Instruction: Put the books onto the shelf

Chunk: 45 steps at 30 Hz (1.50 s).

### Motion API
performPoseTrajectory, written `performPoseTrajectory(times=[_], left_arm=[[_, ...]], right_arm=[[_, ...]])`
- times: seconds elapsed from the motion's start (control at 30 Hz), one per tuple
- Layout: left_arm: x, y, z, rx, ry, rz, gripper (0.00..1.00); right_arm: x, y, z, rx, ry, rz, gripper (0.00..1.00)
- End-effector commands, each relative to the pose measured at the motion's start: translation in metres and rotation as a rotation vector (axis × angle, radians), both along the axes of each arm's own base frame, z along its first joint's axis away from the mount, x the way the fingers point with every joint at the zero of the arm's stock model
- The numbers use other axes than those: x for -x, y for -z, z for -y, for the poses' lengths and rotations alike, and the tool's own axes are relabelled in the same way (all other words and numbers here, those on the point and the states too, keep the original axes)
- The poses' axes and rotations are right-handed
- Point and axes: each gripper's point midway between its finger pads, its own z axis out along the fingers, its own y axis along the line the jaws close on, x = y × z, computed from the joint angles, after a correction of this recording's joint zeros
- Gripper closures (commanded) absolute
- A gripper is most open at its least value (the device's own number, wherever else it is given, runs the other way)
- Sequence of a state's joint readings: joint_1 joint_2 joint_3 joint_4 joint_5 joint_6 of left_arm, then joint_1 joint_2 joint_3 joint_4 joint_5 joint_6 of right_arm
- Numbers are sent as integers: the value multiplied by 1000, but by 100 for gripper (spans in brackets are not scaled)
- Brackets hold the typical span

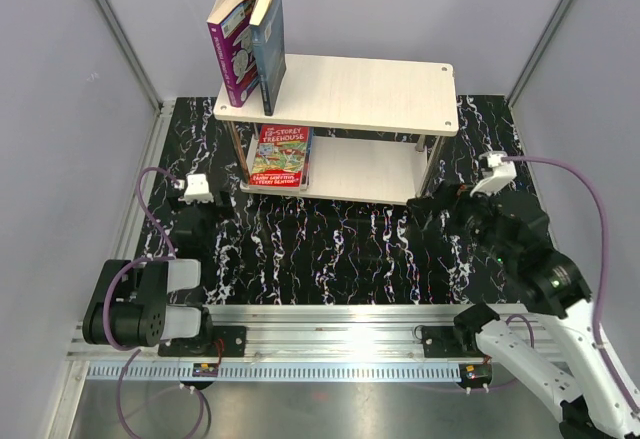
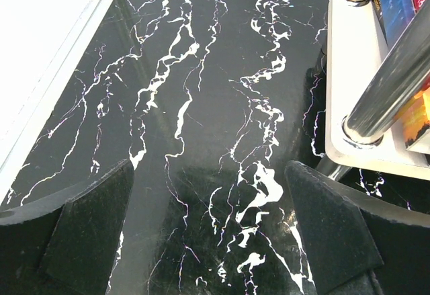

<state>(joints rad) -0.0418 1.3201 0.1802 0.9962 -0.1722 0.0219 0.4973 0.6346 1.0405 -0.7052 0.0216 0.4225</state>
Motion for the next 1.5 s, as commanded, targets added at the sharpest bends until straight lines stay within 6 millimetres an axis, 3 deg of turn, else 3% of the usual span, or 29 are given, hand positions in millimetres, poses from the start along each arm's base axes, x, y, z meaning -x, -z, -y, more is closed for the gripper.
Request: performPoseTrajectory(times=[0.0,0.07,0.1,0.17,0.2,0.27,0.3,0.33,0.4,0.43,0.5,0.6,0.7,0.73,0.87,1.0,1.13,1.47], left_arm=[[-9,-28,-2,-7,-2,108,1],[-9,-28,-2,-7,0,107,1],[-9,-28,-2,-7,-2,107,1],[-9,-27,-2,-7,1,105,1],[-10,-28,-2,-5,-1,107,1],[-9,-27,-2,-5,1,105,1],[-10,-29,-2,-4,1,109,1],[-10,-28,-2,-5,1,105,1],[-9,-27,-2,-4,2,104,1],[-10,-28,-1,-3,5,104,1],[-10,-27,-2,-2,2,103,1],[-10,-27,-1,-2,7,100,1],[-10,-28,-2,0,5,103,1],[-11,-27,-2,-2,5,101,1],[-11,-27,-2,0,5,101,1],[-11,-27,-2,0,5,100,1],[-11,-27,-3,1,5,100,1],[-11,-27,-2,2,10,100,1]], right_arm=[[-53,-7,23,201,139,248,0],[-70,12,6,246,65,287,0],[-85,36,-3,314,27,242,0],[-105,55,-8,337,32,229,0],[-123,73,3,370,71,197,0],[-146,84,21,346,139,220,0],[-161,103,50,324,229,159,0],[-170,112,65,331,262,163,0],[-179,136,87,373,274,141,0],[-183,140,114,368,346,159,0],[-185,155,138,359,406,164,0],[-183,181,154,318,427,181,0],[-182,185,163,314,465,228,0],[-183,179,161,302,456,270,0],[-185,187,155,286,423,298,0],[-190,211,147,275,373,300,0],[-205,212,147,282,351,229,0],[-206,214,152,279,388,215,0]])
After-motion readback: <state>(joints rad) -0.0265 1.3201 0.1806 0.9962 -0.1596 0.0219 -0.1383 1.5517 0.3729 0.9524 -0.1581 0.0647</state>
